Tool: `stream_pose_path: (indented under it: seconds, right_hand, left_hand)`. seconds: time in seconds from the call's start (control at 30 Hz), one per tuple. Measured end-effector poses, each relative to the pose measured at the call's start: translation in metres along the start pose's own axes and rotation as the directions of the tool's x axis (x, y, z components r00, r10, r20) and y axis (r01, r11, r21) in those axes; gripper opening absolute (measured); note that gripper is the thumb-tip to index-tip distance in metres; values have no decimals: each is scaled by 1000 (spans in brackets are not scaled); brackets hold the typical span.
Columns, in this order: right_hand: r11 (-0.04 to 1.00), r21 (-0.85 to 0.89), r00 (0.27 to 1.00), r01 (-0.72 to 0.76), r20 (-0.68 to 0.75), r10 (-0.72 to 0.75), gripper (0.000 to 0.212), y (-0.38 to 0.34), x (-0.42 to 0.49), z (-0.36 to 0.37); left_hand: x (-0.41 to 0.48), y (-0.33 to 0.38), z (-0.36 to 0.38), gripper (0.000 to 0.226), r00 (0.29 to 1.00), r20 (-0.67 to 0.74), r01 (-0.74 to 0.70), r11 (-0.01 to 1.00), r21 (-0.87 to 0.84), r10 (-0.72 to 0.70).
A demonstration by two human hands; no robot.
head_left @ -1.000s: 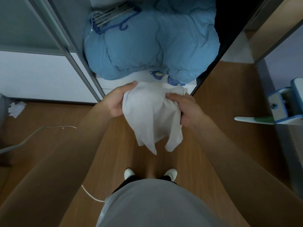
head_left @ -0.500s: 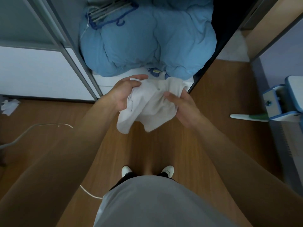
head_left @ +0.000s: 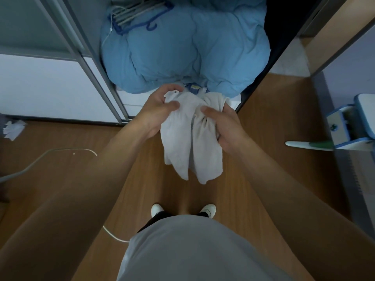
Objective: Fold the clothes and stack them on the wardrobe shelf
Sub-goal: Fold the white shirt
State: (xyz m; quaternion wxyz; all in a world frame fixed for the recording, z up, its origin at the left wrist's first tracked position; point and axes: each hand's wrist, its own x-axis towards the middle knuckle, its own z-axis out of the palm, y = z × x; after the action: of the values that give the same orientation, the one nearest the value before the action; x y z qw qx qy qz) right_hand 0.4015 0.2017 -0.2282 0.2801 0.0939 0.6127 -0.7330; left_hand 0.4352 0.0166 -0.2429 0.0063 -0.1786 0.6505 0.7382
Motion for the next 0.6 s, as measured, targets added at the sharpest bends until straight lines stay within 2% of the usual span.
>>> stream_pose_path:
  seconds: [0.17,0.33,0.4,0.47,0.6]
  right_hand:
    - [999,44,997,8,-75,-4,33,-5,3,-24]
    - [983,-179,978,-48,-206,11,31,-3,14,-39]
    - [971,-240,977,-2,-208,-50,48,-2,17,-38]
    - [945,-319,975,67,-180,-130,70,-3,19,-39]
    - [812,-570,991,125,40,-124,64,-6,16,-42]
  left_hand:
    - [2,3,-10,30,990,-108,68,970,-235,-95]
    - [4,1,-17,26,977,-151,120,975,-187,-149]
    - [6,-1,-17,26,975,-167,129,985,-111,-147]
    - [8,-1,-18,26,975,-183,132,991,9,-128]
    - [11,-2,-21,27,973,-201,130,987,92,-109]
